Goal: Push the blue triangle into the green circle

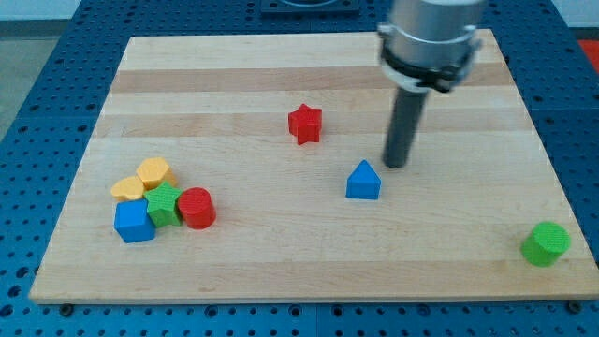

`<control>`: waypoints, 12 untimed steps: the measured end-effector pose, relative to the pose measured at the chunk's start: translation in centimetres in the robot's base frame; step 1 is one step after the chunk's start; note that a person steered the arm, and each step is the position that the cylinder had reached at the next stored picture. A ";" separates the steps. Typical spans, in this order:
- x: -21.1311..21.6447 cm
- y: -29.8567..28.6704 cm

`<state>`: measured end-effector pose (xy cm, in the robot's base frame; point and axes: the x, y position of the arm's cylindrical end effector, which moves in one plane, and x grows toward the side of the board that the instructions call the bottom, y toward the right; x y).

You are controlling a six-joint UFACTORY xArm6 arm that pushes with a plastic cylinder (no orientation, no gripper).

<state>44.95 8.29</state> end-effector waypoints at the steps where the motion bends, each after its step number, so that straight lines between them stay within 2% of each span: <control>1: 0.0 -5.8; 2: 0.7 -7.4; 4: 2.9 -4.5; 7: 9.2 2.2; 9: 14.3 3.2; 10: 15.2 3.6; 12: 11.2 4.8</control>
<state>56.14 13.05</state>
